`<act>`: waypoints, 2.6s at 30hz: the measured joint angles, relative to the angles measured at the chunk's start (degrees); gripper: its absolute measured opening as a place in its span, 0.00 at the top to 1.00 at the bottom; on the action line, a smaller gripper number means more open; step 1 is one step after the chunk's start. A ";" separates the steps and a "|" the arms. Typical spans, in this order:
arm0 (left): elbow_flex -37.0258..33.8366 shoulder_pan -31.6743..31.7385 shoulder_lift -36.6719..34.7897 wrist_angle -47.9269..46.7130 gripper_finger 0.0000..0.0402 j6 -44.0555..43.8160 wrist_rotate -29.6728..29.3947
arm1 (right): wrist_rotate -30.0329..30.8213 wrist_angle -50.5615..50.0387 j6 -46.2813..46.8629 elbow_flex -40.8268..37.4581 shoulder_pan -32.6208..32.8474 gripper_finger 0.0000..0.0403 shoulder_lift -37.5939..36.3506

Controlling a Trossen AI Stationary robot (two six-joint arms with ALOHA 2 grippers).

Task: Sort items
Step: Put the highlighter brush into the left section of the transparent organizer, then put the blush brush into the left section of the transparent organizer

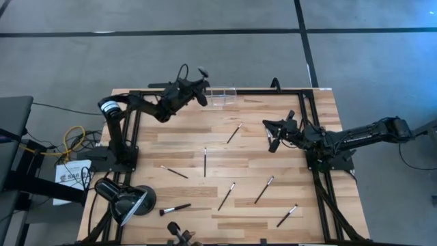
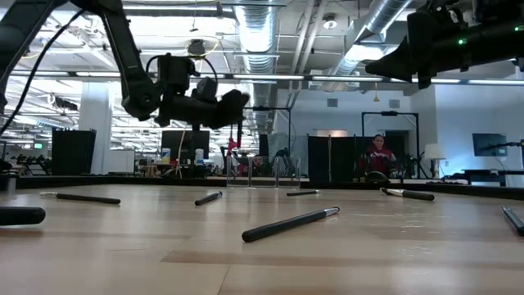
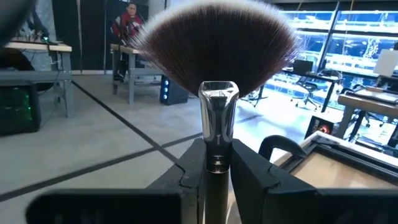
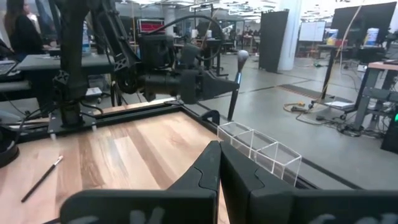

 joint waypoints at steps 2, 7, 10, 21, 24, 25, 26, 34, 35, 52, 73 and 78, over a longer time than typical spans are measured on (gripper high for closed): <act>0.06 0.23 0.48 0.00 0.86 0.15 -0.34 | -0.02 0.00 0.00 0.00 0.00 1.00 0.00; 0.06 1.52 1.20 -0.17 0.86 0.12 -0.59 | 0.02 0.01 -0.20 0.00 -0.04 1.00 0.00; 0.06 1.95 1.30 -0.26 0.86 -0.98 -0.58 | 0.10 0.10 -0.91 0.00 -0.04 1.00 0.00; 0.06 2.14 1.30 -1.01 0.86 -3.07 -0.56 | 0.09 1.41 -1.03 0.00 -0.04 1.00 0.00; 0.06 2.14 1.30 -1.37 0.86 -3.92 -0.57 | 0.09 1.41 -1.03 0.00 -0.04 1.00 0.00; 0.06 2.14 1.28 -1.48 0.86 -4.58 -0.56 | 0.08 1.39 -1.03 0.00 -0.04 1.00 0.00; 0.06 2.16 1.24 -1.99 0.86 -5.22 -0.56 | 0.07 1.40 -1.03 0.00 -0.04 1.00 0.00; 0.06 2.14 1.24 -7.66 0.86 -6.04 -0.56 | 0.05 1.83 -1.50 0.00 -0.04 1.00 0.00; 0.06 2.15 1.24 -7.95 0.86 -6.03 -0.56 | 0.06 1.94 -1.50 0.00 -0.04 1.00 0.00; 0.08 2.06 1.24 -14.89 0.80 -7.99 -0.51 | 0.11 2.62 -1.55 0.00 -0.04 1.00 0.00; -0.20 -2.27 -11.95 -37.47 0.66 -10.08 1.70 | 0.08 -0.14 1.09 0.00 -0.04 1.00 -0.01; -5.90 -7.73 -20.86 -44.06 0.64 -7.85 0.39 | 0.23 -4.35 4.58 0.00 -0.21 1.00 0.00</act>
